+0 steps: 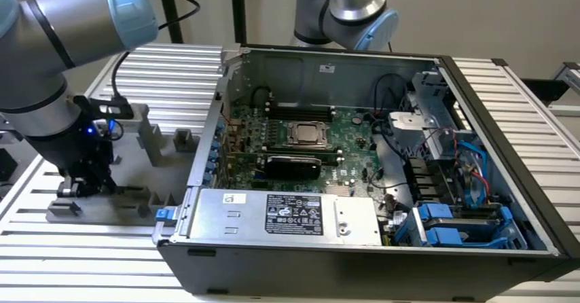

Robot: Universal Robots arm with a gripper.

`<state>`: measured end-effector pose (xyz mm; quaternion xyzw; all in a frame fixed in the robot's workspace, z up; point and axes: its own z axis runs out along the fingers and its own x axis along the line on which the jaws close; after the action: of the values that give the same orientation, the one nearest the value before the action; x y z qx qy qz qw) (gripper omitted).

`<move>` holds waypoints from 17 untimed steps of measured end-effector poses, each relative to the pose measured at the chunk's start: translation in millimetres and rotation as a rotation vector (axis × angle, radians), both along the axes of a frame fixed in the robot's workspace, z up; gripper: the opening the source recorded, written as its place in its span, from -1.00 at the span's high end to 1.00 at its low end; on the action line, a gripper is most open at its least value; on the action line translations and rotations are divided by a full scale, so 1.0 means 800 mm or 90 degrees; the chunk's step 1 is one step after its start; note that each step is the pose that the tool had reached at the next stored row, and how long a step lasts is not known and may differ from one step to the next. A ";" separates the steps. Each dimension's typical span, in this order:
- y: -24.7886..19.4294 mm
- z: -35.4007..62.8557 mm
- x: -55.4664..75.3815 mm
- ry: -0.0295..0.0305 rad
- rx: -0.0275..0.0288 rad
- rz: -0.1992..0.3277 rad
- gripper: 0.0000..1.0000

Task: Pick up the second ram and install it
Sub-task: 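Pick up the second ram and move it above second insertion slot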

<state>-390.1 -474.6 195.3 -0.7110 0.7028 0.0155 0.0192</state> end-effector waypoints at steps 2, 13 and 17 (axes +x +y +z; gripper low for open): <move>0.0000 0.000 0.000 -0.0001 0.0000 0.000 1.00; 0.0000 0.000 0.000 -0.0001 0.0001 -0.002 1.00; 0.0000 0.000 0.000 -0.0001 0.0001 -0.008 1.00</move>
<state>-390.0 -474.6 195.2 -0.7067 0.7071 0.0154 0.0194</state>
